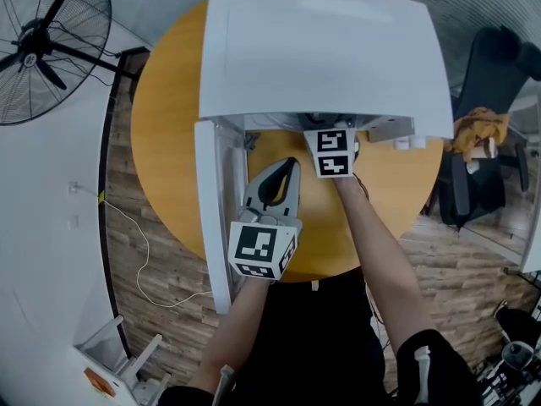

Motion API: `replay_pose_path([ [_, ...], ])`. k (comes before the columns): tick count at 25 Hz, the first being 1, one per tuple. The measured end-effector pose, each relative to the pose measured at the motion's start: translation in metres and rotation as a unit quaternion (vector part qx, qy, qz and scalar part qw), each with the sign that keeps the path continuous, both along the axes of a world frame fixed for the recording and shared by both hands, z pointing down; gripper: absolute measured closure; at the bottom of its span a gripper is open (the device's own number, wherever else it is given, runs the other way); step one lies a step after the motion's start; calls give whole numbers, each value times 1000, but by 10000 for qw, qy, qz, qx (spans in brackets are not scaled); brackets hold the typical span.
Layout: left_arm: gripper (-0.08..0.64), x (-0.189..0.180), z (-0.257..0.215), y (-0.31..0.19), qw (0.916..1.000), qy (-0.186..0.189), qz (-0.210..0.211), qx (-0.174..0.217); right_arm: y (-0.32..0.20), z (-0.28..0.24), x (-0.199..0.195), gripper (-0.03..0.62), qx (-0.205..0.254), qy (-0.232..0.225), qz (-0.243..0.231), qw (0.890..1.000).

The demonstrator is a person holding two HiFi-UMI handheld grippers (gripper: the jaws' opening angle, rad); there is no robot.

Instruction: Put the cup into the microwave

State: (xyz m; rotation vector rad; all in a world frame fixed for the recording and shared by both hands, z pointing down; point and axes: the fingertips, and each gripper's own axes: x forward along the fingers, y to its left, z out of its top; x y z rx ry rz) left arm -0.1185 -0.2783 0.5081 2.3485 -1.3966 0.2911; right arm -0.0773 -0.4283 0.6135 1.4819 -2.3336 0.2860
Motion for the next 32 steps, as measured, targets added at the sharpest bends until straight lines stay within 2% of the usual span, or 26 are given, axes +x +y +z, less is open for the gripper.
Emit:
replay_pose_path([
  [12, 561, 10, -13, 19, 9999, -96, 64, 109, 62, -21, 9, 224, -243, -433, 38, 9988],
  [17, 561, 21, -25, 41, 9995, -168, 144, 223, 104, -43, 21, 273, -163, -373, -76, 9991],
  [24, 561, 41, -44, 80, 9992, -163, 101, 352, 161, -87, 48, 329, -45, -629, -183, 9978],
  [32, 561, 63, -72, 138, 9986, -114, 66, 511, 245, -126, 69, 444, 41, -751, -561, 9956],
])
